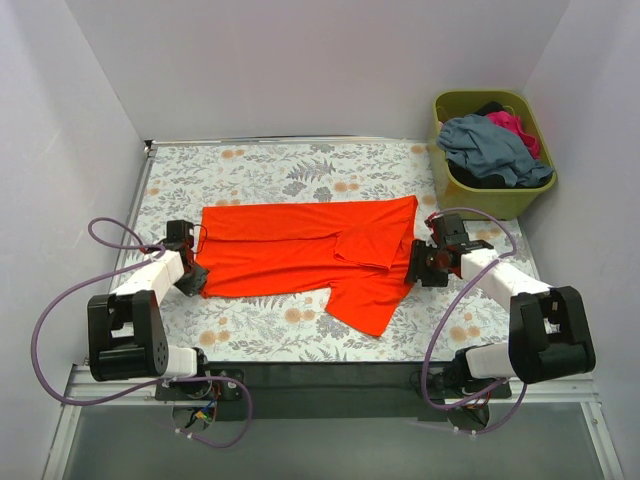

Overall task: Fold and stack the t-shirts
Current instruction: Fold the tshirt

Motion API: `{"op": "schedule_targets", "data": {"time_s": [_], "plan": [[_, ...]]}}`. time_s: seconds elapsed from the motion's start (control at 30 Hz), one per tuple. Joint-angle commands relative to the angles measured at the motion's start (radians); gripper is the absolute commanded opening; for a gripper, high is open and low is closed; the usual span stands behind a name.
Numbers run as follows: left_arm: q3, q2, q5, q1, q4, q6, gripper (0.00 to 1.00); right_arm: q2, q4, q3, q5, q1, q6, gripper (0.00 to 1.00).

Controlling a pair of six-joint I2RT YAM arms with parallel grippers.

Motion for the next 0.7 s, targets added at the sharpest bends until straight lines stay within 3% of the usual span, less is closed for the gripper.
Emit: {"op": "schedule_targets", "data": {"time_s": [0.0, 0.27, 0.67], "plan": [[-0.032, -0.011, 0.048, 0.0, 0.039, 0.009, 0.0, -0.023, -0.007, -0.01, 0.066, 0.02, 0.077, 0.49], [-0.027, -0.028, 0.057, 0.0, 0.049, 0.02, 0.0, -0.012, 0.008, -0.005, 0.095, 0.022, 0.12, 0.4], [-0.026, -0.04, 0.057, -0.002, 0.055, 0.021, 0.0, 0.076, 0.016, -0.028, 0.141, 0.08, 0.138, 0.38]]}}
